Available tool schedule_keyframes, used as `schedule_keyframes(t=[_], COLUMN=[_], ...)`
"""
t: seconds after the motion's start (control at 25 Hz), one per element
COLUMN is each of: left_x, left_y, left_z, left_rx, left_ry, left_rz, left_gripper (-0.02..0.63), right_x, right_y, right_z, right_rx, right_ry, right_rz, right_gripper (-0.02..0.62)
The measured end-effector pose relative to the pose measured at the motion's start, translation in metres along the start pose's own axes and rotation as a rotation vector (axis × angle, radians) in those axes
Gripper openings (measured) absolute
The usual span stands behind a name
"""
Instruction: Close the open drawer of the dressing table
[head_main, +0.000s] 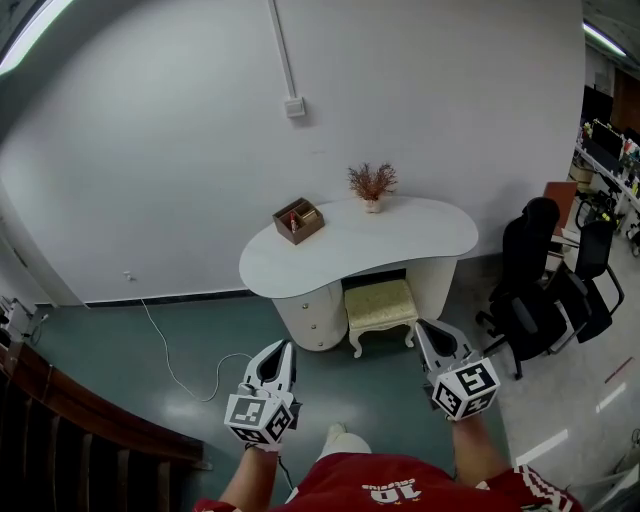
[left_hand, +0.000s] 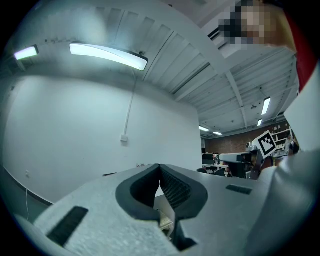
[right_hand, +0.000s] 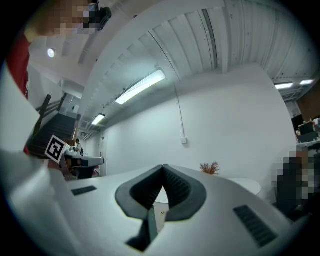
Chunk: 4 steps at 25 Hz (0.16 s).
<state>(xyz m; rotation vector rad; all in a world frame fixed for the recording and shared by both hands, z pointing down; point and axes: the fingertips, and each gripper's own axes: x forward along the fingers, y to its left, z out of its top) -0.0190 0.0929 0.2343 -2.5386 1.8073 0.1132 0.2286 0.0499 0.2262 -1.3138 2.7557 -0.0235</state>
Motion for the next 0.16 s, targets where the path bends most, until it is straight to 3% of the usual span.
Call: schedule_keyframes(t=[0.16], left_x=[-0.0014], left_y=[0.0006], left_z=[0.0032], left_rx=[0.045], left_ry=[-0.010], left_rz=[0.014], left_gripper=[-0.014], right_x=[-0.0005], right_y=[-0.0005], right_z=[-0.0061], right_rx=[-0.013], right_ry=[0.015], right_rz=[-0.008], right_gripper=[0.003])
